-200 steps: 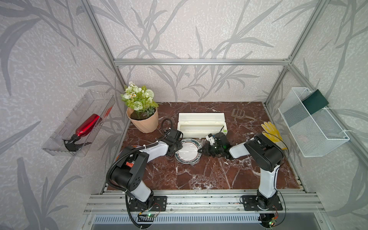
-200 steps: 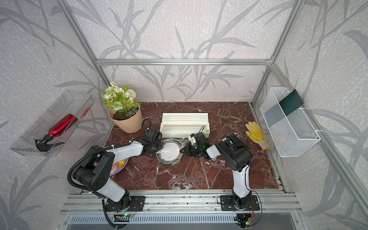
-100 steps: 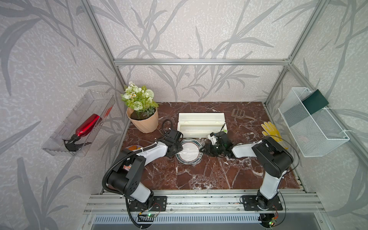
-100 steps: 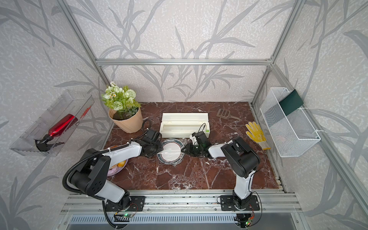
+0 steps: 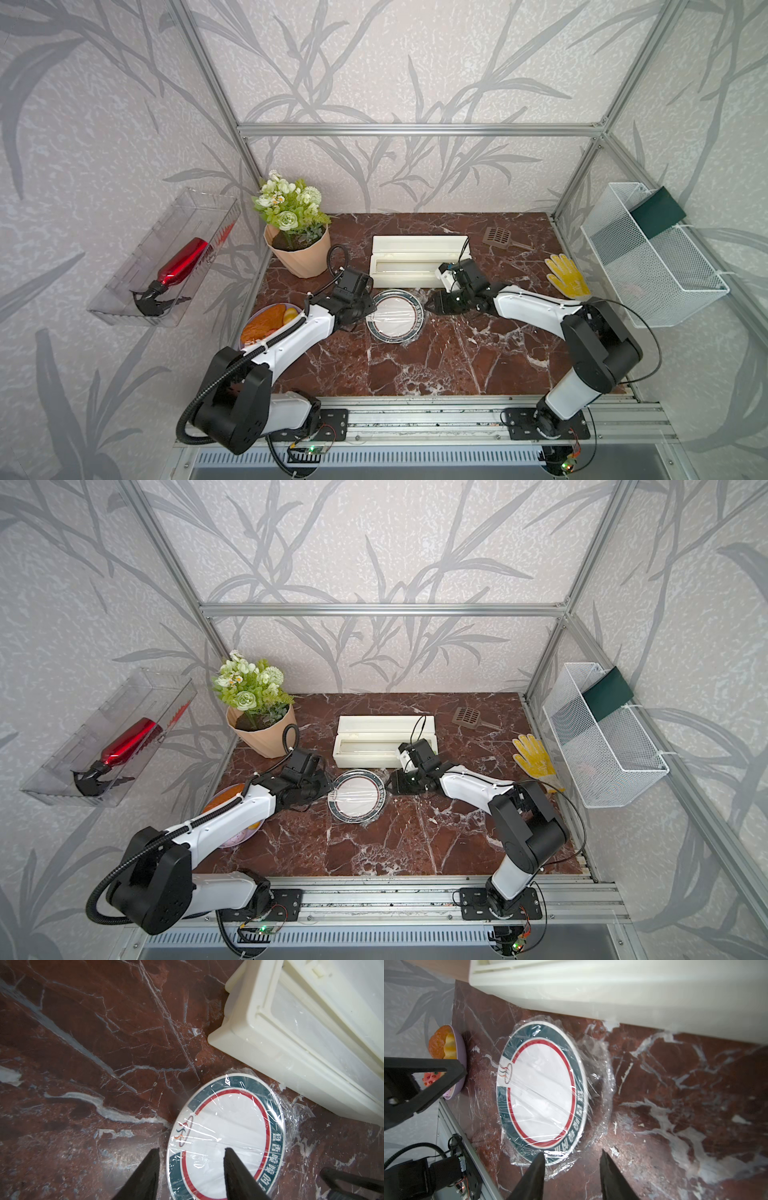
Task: Wrap the plate with plastic wrap
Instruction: Move the plate to the center of the board.
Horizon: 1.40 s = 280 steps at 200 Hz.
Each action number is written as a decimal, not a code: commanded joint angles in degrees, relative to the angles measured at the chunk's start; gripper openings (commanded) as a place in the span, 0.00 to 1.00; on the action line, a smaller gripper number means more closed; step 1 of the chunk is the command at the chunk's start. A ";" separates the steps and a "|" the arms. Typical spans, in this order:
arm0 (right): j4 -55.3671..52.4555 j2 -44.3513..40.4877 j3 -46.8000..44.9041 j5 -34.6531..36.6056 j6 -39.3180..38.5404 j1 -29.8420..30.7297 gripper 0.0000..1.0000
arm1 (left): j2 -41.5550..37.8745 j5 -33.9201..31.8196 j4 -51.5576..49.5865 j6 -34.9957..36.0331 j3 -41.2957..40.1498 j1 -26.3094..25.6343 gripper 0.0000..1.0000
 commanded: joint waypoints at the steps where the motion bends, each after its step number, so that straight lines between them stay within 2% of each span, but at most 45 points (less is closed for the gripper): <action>1: -9.87 2.18 6.71 -0.44 -10.33 0.29 0.44 | -1.38 1.91 0.06 -0.57 -2.60 0.27 0.51; 47: -16.55 11.90 18.18 2.23 -18.59 0.96 0.45 | -4.75 4.66 3.32 -3.61 -9.25 -0.24 0.51; 87: -18.44 18.27 23.28 1.57 -20.23 1.12 0.46 | -4.77 5.99 6.66 -4.38 -12.11 -1.78 0.51; 167: -20.46 24.83 26.88 -0.41 -21.79 1.13 0.46 | 4.68 6.46 13.43 -3.99 -13.14 -2.12 0.49; 194: -19.34 25.47 26.31 -5.40 -21.07 1.16 0.46 | 6.21 6.82 14.85 -3.61 -13.23 -2.13 0.47; 223: -14.29 25.00 23.34 -14.24 -17.84 1.31 0.46 | 6.01 7.34 15.82 -3.53 -13.58 -2.12 0.46; 256: -4.49 25.12 19.63 -24.71 -9.33 1.07 0.43 | 5.93 7.90 16.07 -3.37 -13.58 -2.17 0.45; 280: 5.00 24.89 16.40 -29.08 -1.19 0.35 0.39 | 5.48 7.93 16.10 -3.30 -13.69 -2.25 0.45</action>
